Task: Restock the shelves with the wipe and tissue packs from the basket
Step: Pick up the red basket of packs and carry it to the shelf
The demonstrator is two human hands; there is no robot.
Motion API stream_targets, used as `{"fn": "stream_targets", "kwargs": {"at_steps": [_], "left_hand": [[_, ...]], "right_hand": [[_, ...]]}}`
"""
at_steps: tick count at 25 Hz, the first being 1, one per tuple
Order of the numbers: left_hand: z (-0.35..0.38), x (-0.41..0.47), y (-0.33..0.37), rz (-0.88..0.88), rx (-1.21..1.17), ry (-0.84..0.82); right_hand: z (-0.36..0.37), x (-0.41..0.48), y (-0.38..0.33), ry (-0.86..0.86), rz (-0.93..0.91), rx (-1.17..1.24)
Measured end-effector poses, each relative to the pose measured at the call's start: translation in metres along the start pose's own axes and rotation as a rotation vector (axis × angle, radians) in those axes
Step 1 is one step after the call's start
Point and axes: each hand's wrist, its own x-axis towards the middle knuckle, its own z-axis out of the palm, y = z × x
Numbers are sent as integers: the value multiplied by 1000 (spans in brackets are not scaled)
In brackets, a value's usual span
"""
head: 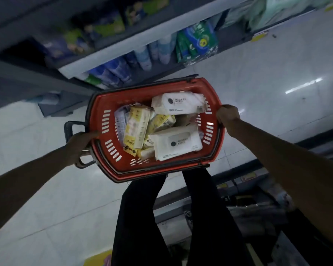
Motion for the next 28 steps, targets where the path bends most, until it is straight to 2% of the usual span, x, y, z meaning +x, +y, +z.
{"fn": "stream_targets", "kwargs": {"at_steps": [1,5,11,23,28], "left_hand": [[3,-12,4,-1,-4,14],[51,-109,96,105,97,-18],[150,-205,203,180,201,-101],[412,-256,419,273,294,-192],[527,-285,504,215,283,-270]], "right_hand": [[-3,0,0,-10,-4,-12],[-135,-15,9,37,74,165],[-305,-4,26,98,97,256],[-575,78,82,411,231,433],[-695,143,76,439,268,457]]}}
